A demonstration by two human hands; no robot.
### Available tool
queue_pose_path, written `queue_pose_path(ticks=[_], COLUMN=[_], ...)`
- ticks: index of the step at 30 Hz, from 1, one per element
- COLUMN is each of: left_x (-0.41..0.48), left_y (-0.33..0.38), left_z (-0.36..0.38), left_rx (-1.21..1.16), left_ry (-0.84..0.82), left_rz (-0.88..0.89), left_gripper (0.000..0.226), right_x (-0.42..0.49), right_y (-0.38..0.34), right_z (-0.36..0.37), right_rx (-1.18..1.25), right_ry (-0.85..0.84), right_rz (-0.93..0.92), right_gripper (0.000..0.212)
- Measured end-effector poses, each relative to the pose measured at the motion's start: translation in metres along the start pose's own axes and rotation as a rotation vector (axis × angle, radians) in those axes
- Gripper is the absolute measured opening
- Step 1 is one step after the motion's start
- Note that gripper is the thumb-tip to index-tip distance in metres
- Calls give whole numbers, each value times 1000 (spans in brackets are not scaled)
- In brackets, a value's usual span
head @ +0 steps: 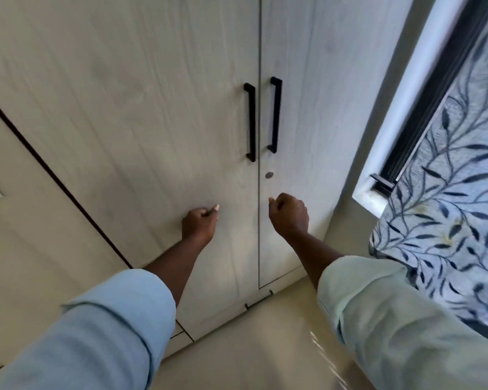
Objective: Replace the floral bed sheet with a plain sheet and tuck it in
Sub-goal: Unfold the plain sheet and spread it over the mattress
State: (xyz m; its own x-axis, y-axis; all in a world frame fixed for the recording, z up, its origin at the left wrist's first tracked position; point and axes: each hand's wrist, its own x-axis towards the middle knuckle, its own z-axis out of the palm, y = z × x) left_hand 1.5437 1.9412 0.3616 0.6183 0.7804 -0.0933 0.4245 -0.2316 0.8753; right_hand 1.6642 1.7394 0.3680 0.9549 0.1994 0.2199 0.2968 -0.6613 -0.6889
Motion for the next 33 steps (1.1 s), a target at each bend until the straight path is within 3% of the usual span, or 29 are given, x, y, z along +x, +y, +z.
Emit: queue_pose_path(ticks=[4,12,16,21,25,33], left_x=[-23,-111,-176,-256,-340,-494], left_y=[-4,10,16,1,-3,-27], left_z=[22,103,152,226,272,335], left_rx=[-44,-12,71,223,302,484], left_ry=[-134,-542,-740,-892,-1029,-1261], left_rz=[-27,17,71,161,195,308], left_gripper=[27,19,19,47,20,27], right_x=[-45,-152,-213,-300,-370,-500], right_y=[47,161,221,290,339,421], right_z=[-26,-111,-151,-207,-256,-318], right_rx=[-8,-76,-136,-169,-186,-182], right_ry=[58,103,104,125,112,132], right_rz=[-32,220,334,460,597,803], right_gripper=[36,25,24,23,24,23])
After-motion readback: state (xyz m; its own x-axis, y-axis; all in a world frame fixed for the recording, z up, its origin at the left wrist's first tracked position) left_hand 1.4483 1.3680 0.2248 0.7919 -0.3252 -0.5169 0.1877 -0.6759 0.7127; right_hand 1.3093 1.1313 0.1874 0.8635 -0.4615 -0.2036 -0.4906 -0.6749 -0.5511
